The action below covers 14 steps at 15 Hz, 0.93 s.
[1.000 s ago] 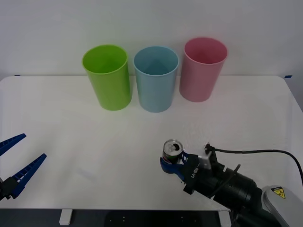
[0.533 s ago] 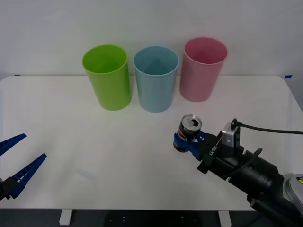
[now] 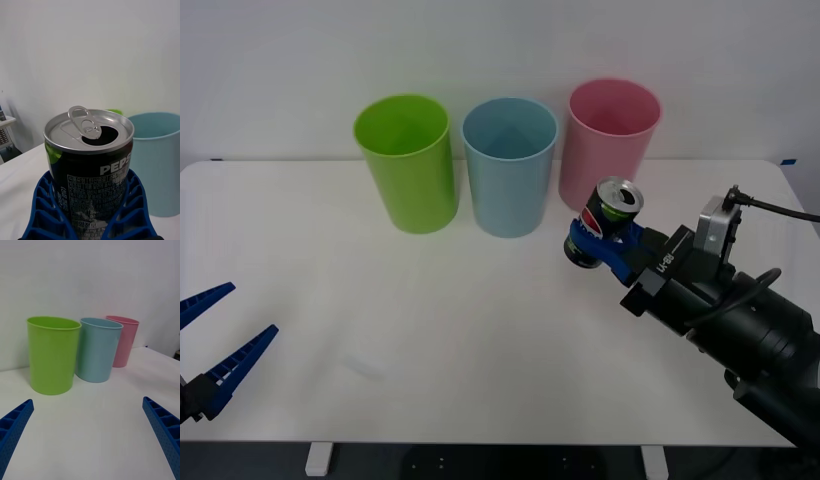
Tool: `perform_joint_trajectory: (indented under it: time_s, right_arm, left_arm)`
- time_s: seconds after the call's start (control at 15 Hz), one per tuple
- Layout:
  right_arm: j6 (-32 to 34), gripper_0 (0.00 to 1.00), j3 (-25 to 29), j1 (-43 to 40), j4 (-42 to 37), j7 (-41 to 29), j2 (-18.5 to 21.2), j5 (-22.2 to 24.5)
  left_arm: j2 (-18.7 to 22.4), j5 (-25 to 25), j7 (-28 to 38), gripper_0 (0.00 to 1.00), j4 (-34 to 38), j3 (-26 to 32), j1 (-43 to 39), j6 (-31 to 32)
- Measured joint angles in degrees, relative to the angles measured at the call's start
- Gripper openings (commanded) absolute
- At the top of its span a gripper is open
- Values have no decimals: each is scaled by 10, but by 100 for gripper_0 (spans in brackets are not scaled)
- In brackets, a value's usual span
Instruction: Grasp the object on the table and drop it into the matching bin: aluminum can to the light blue bin, PET bottle to the pink bin.
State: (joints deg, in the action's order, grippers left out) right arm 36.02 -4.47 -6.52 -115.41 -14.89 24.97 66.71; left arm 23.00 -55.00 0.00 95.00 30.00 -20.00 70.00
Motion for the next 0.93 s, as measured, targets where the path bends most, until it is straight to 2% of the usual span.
perform_joint_trajectory:
  time_s: [0.27,0.53,0.93]
  right_arm:
    - [-50,0,0,50,-3,-26,18,3]
    - [-72,0,-1,107,8,-96,26,46]
    - [-65,0,-6,234,117,-115,31,71]
  left_arm:
    - [0,0,0,100,0,0,0,0]
    - [0,0,0,100,0,0,0,0]
    - [0,0,0,100,0,0,0,0]
